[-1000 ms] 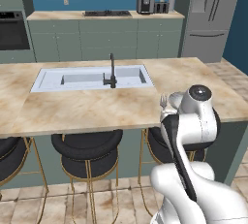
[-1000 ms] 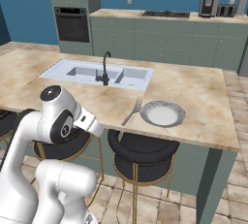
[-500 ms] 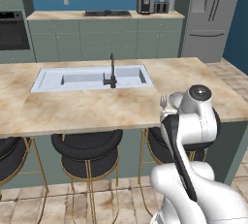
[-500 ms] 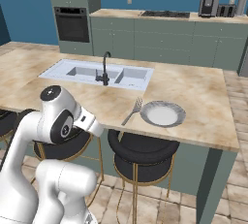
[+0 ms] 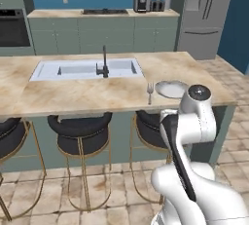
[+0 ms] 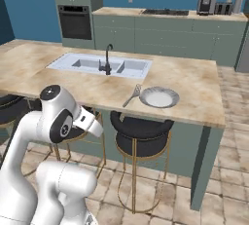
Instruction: Take the fork and place it on the left side of the plate. Then take the spoon and place it on the right side of the plate. Make sure they're directly next to the plate.
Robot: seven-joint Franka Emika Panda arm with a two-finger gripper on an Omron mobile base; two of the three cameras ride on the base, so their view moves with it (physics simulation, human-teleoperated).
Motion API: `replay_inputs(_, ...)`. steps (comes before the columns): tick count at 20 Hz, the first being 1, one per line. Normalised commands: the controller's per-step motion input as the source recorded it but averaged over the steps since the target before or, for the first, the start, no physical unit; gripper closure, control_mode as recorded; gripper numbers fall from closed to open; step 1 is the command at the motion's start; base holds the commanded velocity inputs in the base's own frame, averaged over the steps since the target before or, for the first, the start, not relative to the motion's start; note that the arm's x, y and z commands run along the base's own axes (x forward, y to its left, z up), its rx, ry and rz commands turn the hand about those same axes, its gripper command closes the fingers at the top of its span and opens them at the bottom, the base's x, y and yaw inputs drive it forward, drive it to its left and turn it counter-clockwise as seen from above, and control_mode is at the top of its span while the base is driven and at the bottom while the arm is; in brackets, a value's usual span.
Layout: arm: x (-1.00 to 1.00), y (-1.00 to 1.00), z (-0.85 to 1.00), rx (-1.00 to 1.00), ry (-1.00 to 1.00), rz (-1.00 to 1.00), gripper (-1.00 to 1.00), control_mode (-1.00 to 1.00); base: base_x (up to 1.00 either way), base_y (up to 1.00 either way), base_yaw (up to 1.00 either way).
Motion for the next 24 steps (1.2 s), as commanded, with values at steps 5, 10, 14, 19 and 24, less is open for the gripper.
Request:
replay_inputs(5,0.00,0.00,0.00,0.00,0.00,0.00,-1.00,1.00,-1.00,-0.82,-0.07)
replay_inputs(10,0.00,0.00,0.00,0.00,0.00,0.00,-1.00,1.00,-0.37,-1.00,-0.22)
replay_inputs(14,0.00,0.00,0.00,0.00,0.00,0.00,-1.00,1.00,0.00,-1.00,-0.21)
replay_inputs(19,0.00,0.00,0.00,0.00,0.00,0.00,-1.00,1.00,0.06,-1.00,-0.18)
replay_inputs(24,0.00,0.00,0.00,0.00,0.00,0.00,-1.00,1.00,0.27,-1.00,-0.14)
